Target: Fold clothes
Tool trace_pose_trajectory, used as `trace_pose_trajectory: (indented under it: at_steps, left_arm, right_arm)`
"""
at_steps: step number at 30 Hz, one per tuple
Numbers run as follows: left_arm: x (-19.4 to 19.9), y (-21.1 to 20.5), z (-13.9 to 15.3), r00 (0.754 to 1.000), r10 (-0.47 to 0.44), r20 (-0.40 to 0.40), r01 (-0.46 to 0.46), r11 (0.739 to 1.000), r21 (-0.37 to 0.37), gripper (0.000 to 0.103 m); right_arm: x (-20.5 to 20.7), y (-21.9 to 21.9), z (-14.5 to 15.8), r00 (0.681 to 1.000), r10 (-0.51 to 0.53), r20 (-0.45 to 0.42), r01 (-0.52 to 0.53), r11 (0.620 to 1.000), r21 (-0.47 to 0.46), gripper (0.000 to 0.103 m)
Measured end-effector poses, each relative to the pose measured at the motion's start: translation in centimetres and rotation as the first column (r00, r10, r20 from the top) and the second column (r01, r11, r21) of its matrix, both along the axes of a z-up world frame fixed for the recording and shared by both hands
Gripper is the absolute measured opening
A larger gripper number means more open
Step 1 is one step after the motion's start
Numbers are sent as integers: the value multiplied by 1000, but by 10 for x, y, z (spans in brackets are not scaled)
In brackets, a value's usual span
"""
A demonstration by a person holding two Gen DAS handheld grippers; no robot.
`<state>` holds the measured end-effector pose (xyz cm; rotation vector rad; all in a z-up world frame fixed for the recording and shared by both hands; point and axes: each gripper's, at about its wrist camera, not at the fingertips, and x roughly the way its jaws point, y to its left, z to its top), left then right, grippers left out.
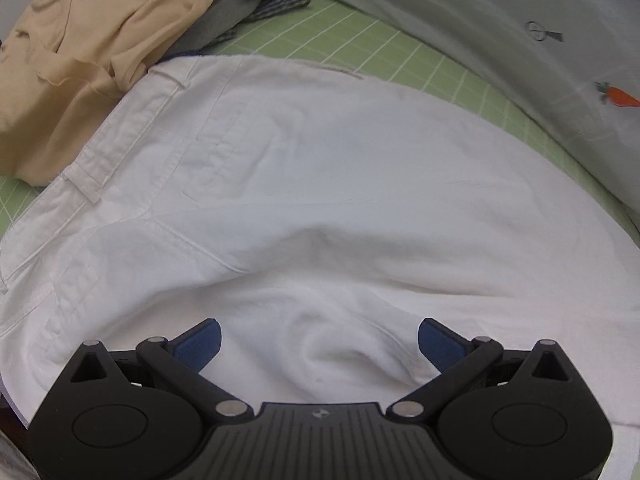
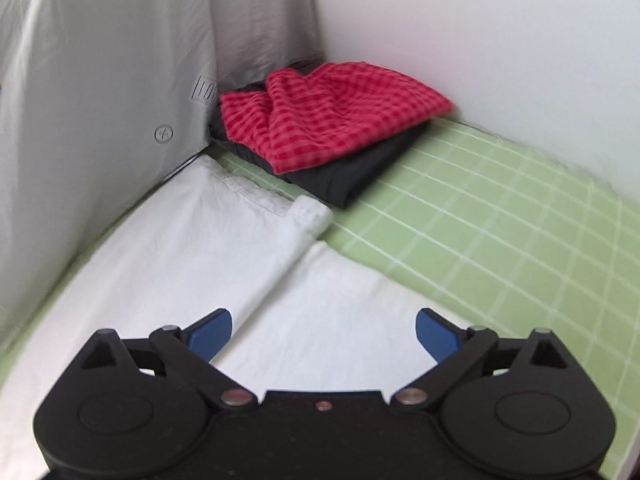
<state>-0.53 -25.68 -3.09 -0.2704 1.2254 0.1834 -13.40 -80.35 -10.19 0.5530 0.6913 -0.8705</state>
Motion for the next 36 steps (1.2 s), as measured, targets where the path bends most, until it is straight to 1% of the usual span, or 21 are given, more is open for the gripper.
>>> trace_pose_trajectory:
  at_steps: [1, 2, 4, 7, 8, 10, 12, 14, 17, 19, 27, 30, 32, 34, 35, 36]
  left_arm:
    - [2, 2, -5, 999, -20, 27, 20, 1000, -1, 103]
    - [2, 12, -5, 998, -39, 53, 40, 999, -6, 103]
    - [-4, 12, 0, 992, -68, 102, 70, 997, -16, 103]
    - [7, 23, -23, 982, -107, 157, 110, 994, -9, 103]
    - [2, 27, -23, 979, -118, 167, 120, 993, -5, 103]
    - [-3, 17, -17, 973, -140, 181, 143, 990, -6, 103]
    - [-8, 8, -17, 971, -163, 178, 165, 986, 3, 103]
    - [-12, -4, -18, 968, -183, 170, 183, 983, 18, 103]
    - [-20, 0, -19, 970, -184, 156, 182, 983, 26, 103]
    - [-26, 2, -19, 972, -185, 147, 182, 983, 32, 103]
    - [-48, 10, -21, 976, -187, 110, 182, 982, 55, 103]
    - [-57, 13, -21, 978, -186, 97, 181, 982, 62, 103]
    - [-59, 20, -19, 982, -159, 104, 157, 987, 28, 103]
    - [-64, 28, -16, 984, -140, 111, 139, 990, 17, 103]
    - [-65, 32, -15, 984, -135, 115, 134, 991, 23, 103]
    - [-69, 36, -13, 984, -132, 116, 130, 991, 26, 103]
  right_arm:
    - [-9, 5, 0, 1000, -2, -8, 2, 1000, -2, 102]
    - [-18, 10, 0, 1000, -4, -15, 4, 1000, -4, 102]
    - [-36, 20, 1, 999, -8, -31, 8, 1000, -8, 102]
    - [-63, 35, 2, 998, -14, -54, 14, 1000, -15, 102]
    - [-70, 37, -1, 998, -12, -61, 11, 1000, -10, 102]
    - [-85, 40, -11, 997, -21, -71, 24, 999, 30, 102]
    - [-96, 42, -24, 996, -30, -84, 37, 997, 74, 102]
    - [-101, 45, -33, 993, -38, -110, 47, 995, 88, 102]
    - [-107, 52, -47, 988, -44, -151, 59, 994, 97, 102]
    - [-109, 55, -55, 988, -37, -150, 54, 992, 115, 102]
    - [-105, 56, -62, 988, -11, -151, 21, 998, 65, 103]
    - [-103, 56, -60, 988, 32, -151, -25, 998, 52, 102]
    - [-101, 57, -59, 986, 63, -151, -57, 997, 44, 99]
    - [-100, 58, -57, 984, 94, -152, -90, 995, 36, 84]
    - [-99, 58, -56, 983, 110, -150, -106, 994, 36, 80]
    - [-99, 59, -55, 981, 127, -146, -123, 992, 35, 69]
